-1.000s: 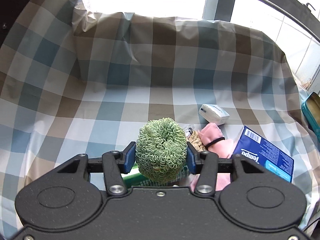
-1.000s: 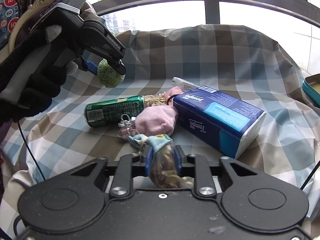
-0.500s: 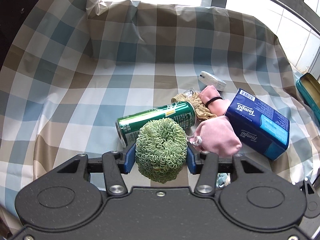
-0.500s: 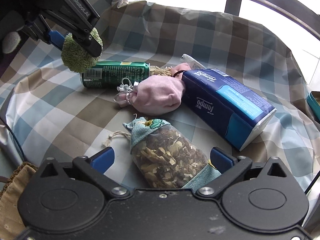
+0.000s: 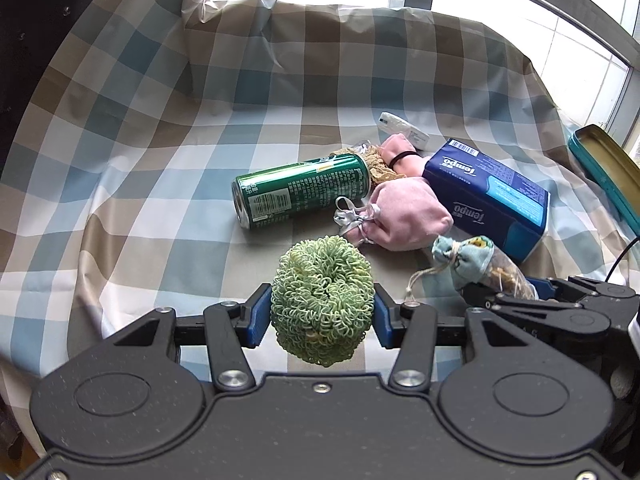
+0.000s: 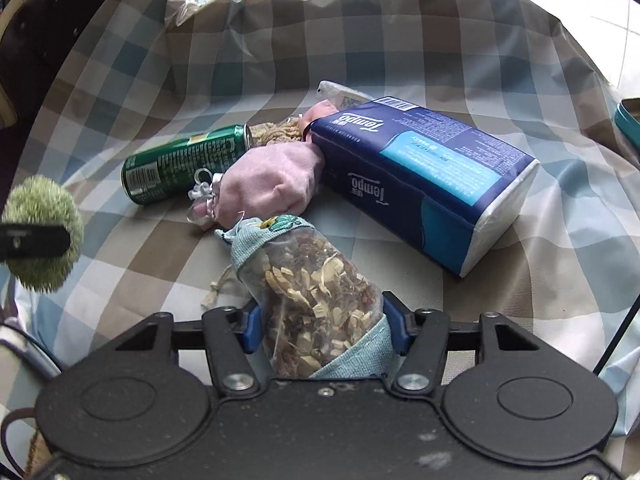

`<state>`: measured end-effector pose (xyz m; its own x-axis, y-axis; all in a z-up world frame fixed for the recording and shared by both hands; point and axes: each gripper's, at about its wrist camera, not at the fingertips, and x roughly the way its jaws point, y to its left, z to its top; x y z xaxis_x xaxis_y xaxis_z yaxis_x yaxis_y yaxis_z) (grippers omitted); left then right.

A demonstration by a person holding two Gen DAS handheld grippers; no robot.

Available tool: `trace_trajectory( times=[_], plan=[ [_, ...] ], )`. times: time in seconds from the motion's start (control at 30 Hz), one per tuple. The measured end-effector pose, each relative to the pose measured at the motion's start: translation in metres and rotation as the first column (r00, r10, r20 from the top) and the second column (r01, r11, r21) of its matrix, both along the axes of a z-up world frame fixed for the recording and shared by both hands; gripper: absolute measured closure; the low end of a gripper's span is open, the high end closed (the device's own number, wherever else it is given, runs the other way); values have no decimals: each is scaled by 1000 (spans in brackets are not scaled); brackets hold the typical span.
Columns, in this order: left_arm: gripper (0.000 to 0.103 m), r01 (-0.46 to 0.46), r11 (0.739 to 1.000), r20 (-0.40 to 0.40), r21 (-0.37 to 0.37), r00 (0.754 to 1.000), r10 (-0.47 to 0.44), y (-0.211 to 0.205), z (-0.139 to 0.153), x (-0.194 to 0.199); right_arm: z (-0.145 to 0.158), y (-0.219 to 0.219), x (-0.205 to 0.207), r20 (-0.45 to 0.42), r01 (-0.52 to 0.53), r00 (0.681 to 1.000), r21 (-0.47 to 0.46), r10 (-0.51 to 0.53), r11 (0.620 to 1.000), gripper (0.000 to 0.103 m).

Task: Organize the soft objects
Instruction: 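Carry the green scrubber over the basket while the right gripper carries the sachet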

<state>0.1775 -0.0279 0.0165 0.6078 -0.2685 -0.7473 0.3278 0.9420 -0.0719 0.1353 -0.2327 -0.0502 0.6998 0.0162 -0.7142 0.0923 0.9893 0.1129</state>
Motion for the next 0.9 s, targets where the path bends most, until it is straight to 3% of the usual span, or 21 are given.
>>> trace_trajectory(
  times=[0.27,0.5,0.9],
  plan=[
    [53,31,999,-9,-17,999,-31,-1,5,-41,52,-5,-52,144,35,988,147,-57,988,45],
    [53,40,999,-18,-31,999,-40,3,8,-82,93,11,-111,247,14,967,194,-63,981,45],
    [52,53,997,-51,-50,997,-56,11,1,-145,108,43,-200,281,14,957,208,-73,978,45]
  ],
)
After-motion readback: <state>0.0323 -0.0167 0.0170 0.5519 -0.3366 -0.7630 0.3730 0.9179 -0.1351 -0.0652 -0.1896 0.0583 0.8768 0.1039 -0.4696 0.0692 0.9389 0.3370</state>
